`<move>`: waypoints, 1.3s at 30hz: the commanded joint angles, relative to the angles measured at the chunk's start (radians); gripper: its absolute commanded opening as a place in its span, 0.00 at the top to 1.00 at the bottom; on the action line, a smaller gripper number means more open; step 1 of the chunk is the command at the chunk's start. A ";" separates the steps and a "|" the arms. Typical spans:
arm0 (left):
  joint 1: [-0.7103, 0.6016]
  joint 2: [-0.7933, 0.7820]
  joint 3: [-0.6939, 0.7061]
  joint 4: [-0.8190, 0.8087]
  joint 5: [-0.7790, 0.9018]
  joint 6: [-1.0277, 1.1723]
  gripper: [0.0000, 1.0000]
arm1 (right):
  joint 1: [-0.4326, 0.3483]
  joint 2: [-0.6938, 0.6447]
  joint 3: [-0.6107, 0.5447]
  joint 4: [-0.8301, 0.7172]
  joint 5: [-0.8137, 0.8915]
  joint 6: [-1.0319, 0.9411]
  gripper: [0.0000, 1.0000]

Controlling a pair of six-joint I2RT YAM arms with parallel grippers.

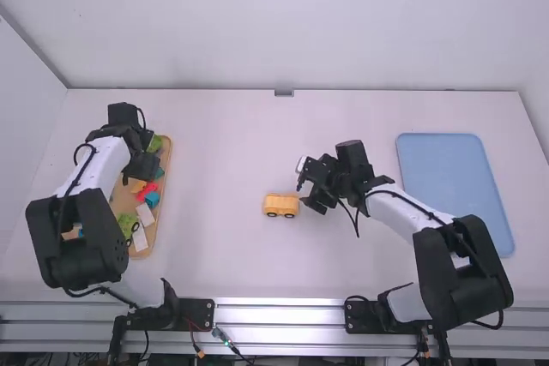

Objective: Assemble lego blocks to make yellow taxi

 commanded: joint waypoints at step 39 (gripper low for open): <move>0.119 0.097 -0.142 0.198 0.121 0.277 0.36 | 0.002 -0.023 0.046 0.002 0.011 0.024 0.01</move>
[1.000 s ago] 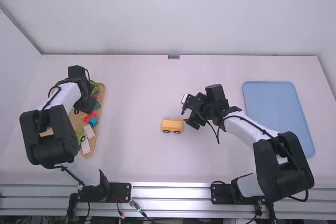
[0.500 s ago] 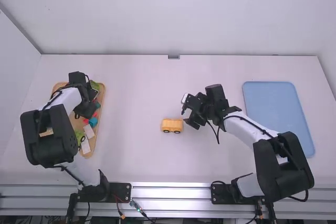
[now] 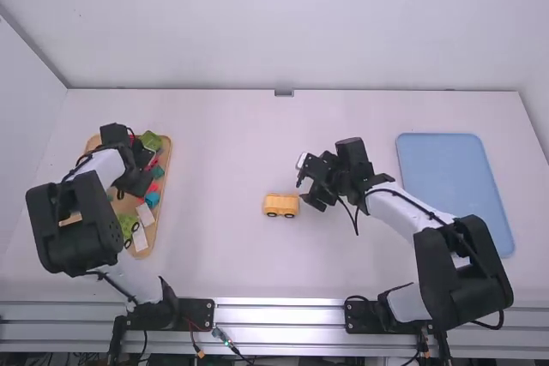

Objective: Assemble lego blocks to make yellow taxi

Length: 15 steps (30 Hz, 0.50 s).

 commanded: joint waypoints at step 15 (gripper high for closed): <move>0.006 0.015 -0.068 0.126 0.015 0.045 0.40 | 0.002 -0.023 0.028 0.002 -0.002 0.004 0.01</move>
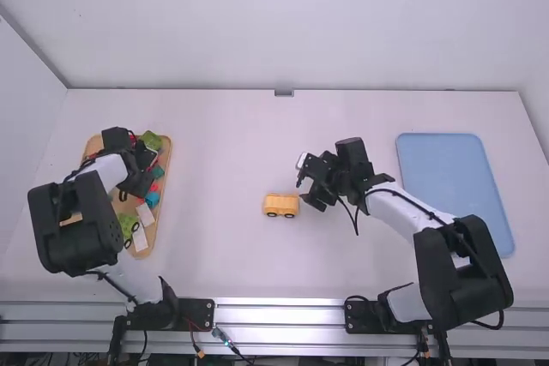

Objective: Assemble lego blocks to make yellow taxi

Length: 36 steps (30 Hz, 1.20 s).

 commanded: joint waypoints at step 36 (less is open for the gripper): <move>0.109 0.014 0.095 -0.105 0.206 0.010 0.36 | 0.002 -0.023 0.028 0.001 -0.002 0.006 0.01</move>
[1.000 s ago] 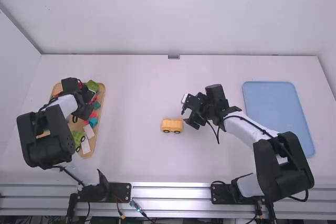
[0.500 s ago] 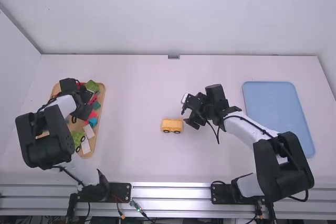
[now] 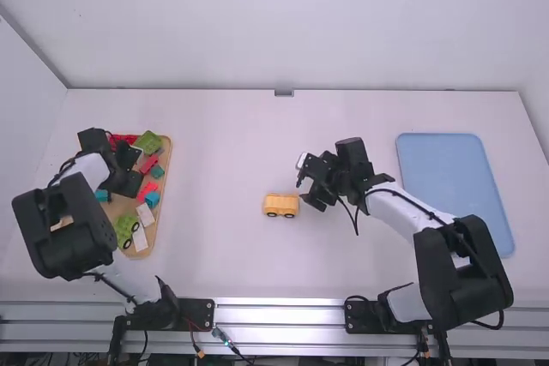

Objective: Assemble lego blocks to make yellow taxi

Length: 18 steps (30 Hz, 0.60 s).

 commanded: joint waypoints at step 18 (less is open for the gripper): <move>0.018 0.107 0.072 -0.044 0.092 0.066 0.34 | 0.002 -0.023 0.028 -0.010 -0.006 0.006 0.01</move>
